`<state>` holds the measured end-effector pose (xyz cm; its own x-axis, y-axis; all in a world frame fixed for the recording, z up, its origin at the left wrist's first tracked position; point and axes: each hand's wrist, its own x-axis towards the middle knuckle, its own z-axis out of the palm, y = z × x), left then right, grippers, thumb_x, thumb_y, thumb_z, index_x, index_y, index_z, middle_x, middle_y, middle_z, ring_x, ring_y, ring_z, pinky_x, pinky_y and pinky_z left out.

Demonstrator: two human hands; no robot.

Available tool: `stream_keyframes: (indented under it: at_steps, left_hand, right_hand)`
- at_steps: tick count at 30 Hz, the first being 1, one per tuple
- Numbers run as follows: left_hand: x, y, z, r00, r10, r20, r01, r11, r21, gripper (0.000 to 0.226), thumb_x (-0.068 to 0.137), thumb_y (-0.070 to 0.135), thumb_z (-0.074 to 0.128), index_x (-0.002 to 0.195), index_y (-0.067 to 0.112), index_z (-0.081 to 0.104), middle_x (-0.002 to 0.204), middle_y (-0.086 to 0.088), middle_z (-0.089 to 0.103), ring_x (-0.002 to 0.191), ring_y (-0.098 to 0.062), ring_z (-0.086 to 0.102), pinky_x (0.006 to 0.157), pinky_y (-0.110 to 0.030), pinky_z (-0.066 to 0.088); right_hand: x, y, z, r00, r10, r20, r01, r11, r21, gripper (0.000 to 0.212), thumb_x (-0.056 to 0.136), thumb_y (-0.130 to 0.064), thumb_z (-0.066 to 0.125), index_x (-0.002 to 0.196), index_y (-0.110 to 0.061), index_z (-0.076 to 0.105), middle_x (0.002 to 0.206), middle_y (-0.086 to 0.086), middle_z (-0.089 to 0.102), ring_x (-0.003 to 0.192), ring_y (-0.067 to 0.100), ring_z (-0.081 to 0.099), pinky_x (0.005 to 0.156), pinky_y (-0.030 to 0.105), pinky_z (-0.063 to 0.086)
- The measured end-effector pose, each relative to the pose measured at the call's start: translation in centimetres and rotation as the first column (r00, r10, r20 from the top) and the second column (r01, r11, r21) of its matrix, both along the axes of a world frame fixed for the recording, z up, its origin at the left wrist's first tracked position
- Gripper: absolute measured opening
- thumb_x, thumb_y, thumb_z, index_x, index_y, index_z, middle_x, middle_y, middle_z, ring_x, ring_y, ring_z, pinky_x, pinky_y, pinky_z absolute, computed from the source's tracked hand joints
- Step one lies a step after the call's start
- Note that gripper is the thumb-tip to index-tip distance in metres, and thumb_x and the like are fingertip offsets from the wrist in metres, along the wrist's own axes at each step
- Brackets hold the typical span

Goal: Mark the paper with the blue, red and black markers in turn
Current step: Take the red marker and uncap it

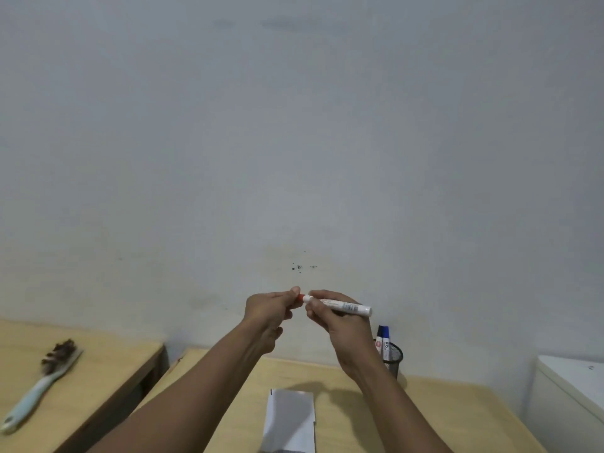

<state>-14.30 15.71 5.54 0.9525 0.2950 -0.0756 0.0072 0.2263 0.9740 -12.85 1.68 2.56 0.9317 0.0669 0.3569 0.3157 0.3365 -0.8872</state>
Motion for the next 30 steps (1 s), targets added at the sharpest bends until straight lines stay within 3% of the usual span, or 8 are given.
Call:
stream_keyframes:
  at_steps: [4, 7, 10, 13, 16, 24, 27, 30]
  left_hand:
    - [0.4, 2.0, -1.2, 1.0, 0.017, 0.017, -0.018, 0.999, 0.04, 0.016, 0.087, 0.028, 0.074, 0.083, 0.013, 0.076, 0.083, 0.003, 0.077, 0.084, -0.016, 0.059, 0.073, -0.037, 0.04]
    - [1.1, 4.1, -3.9, 0.985, 0.055, 0.166, -0.102, 0.953, 0.287, 0.014, 0.087, 0.027, 0.073, 0.075, 0.02, 0.078, 0.077, 0.008, 0.077, 0.082, -0.013, 0.065, 0.079, -0.039, 0.049]
    - [2.1, 6.2, -8.3, 0.979, 0.126, 0.158, -0.202, 0.677, 0.708, 0.013, 0.084, 0.04, 0.071, 0.073, 0.033, 0.076, 0.069, 0.022, 0.071, 0.078, -0.004, 0.062, 0.083, -0.041, 0.038]
    - [2.6, 8.1, -13.1, 0.988, 0.116, 0.103, -0.141, 0.405, 0.903, 0.019, 0.085, 0.042, 0.069, 0.104, 0.036, 0.07, 0.081, 0.021, 0.072, 0.086, -0.004, 0.059, 0.082, -0.038, 0.027]
    - [2.6, 9.2, -16.3, 0.993, 0.105, 0.05, -0.079, 0.297, 0.952, 0.032, 0.087, 0.038, 0.066, 0.119, 0.032, 0.064, 0.099, 0.015, 0.073, 0.104, -0.008, 0.06, 0.084, -0.038, 0.025]
    - [3.2, 9.5, -18.0, 0.993, 0.116, -0.001, -0.033, 0.288, 0.957, 0.048, 0.087, 0.038, 0.062, 0.133, 0.031, 0.053, 0.111, 0.011, 0.071, 0.115, -0.012, 0.054, 0.09, -0.037, 0.021]
    - [2.4, 8.9, -18.5, 0.982, 0.12, 0.147, -0.167, 0.178, 0.97, 0.046, 0.081, 0.051, 0.063, 0.124, 0.036, 0.056, 0.118, 0.014, 0.061, 0.112, -0.013, 0.05, 0.09, -0.038, 0.022]
    - [0.1, 6.8, -18.1, 0.978, -0.053, 0.201, -0.194, 0.104, 0.975, 0.034, 0.082, 0.059, 0.056, 0.11, 0.04, 0.059, 0.115, 0.022, 0.055, 0.109, -0.009, 0.047, 0.093, -0.037, 0.022]
  right_hand:
    - [0.1, 0.3, -1.1, 0.999, 0.047, 0.026, -0.044, 0.992, -0.116, 0.017, 0.085, -0.003, 0.076, 0.098, -0.013, 0.081, 0.099, 0.011, 0.08, 0.093, 0.019, 0.073, 0.092, 0.034, 0.058]
    - [0.1, 0.5, -2.8, 0.999, 0.053, -0.005, -0.053, 0.993, -0.107, 0.014, 0.084, -0.005, 0.078, 0.098, -0.008, 0.079, 0.098, 0.016, 0.078, 0.092, 0.022, 0.073, 0.091, 0.039, 0.059]
    - [0.1, 0.8, -5.1, 0.998, 0.028, -0.061, -0.036, 0.99, -0.134, 0.017, 0.084, 0.0, 0.076, 0.101, -0.005, 0.075, 0.095, 0.013, 0.079, 0.091, 0.022, 0.074, 0.087, 0.037, 0.061]
    - [0.4, 0.9, -7.1, 0.992, 0.015, -0.126, -0.033, 0.989, -0.147, 0.019, 0.085, 0.004, 0.074, 0.102, -0.004, 0.073, 0.093, 0.016, 0.078, 0.088, 0.024, 0.074, 0.084, 0.034, 0.061]
    - [0.8, 0.9, -8.6, 0.985, 0.021, -0.172, -0.044, 0.99, -0.13, 0.019, 0.087, 0.003, 0.072, 0.105, -0.001, 0.071, 0.089, 0.016, 0.077, 0.084, 0.023, 0.074, 0.081, 0.032, 0.061]
    - [2.0, 1.2, -10.3, 0.988, -0.042, -0.147, 0.002, 0.965, -0.262, 0.015, 0.089, -0.013, 0.075, 0.097, 0.0, 0.073, 0.079, 0.015, 0.075, 0.067, 0.019, 0.069, 0.066, 0.033, 0.059]
    - [2.8, 1.9, -11.2, 0.987, -0.084, -0.134, 0.032, 0.935, -0.353, 0.022, 0.092, -0.021, 0.071, 0.089, 0.001, 0.073, 0.067, 0.009, 0.068, 0.059, 0.018, 0.063, 0.058, 0.035, 0.055]
    - [3.7, 2.9, -12.3, 0.98, -0.101, -0.17, 0.022, 0.91, -0.413, 0.025, 0.095, -0.025, 0.067, 0.087, -0.001, 0.07, 0.065, 0.008, 0.069, 0.058, 0.021, 0.062, 0.058, 0.036, 0.054]
